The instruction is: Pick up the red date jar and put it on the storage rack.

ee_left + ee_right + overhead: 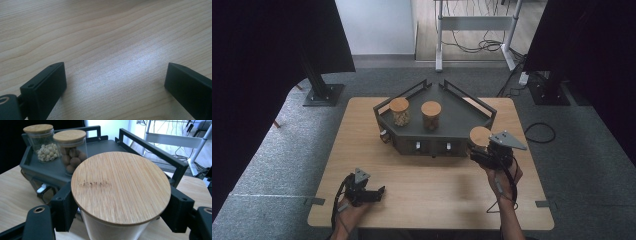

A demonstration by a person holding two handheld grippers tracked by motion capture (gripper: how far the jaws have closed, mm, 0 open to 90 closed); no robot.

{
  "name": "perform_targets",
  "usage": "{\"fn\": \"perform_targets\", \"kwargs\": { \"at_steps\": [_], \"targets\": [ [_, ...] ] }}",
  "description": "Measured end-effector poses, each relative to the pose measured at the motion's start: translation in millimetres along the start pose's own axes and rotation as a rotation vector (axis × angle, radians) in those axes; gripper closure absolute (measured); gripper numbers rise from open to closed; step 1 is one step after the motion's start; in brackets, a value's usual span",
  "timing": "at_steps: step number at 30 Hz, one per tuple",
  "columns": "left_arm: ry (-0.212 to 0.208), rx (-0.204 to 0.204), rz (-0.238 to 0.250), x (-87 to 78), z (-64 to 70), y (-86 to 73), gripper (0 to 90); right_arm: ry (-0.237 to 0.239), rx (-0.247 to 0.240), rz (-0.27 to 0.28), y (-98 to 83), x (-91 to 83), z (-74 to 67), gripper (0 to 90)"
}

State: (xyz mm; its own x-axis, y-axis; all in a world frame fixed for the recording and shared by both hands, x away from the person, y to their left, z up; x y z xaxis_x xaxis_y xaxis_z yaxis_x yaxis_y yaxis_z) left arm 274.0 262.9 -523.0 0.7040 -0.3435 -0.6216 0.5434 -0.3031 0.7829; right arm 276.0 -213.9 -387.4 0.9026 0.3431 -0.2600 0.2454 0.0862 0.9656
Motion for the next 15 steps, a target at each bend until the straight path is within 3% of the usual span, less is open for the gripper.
{"fn": "perform_targets", "kwargs": {
  "at_steps": [15],
  "targets": [
    [0.0, 0.002, -0.001, 0.2, -0.1, 0.3, 3.7, -0.009, -0.017, -0.017, 27.4, 36.7, 6.7, 25.1]
  ]
}}
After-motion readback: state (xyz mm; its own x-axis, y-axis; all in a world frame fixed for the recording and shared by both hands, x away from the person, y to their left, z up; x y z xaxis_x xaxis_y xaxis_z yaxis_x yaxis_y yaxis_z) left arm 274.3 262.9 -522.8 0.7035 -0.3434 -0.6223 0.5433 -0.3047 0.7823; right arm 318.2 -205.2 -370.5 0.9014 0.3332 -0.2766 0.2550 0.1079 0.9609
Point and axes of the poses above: each handheld gripper's, and its own axes: x roughly forward along the jaws, y roughly out of its top, z roughly to its right, the point moved 8 cm from there along x, roughly forward along the jaws, and after that the axes turned 4 degrees about z, right-handed, at the moved point
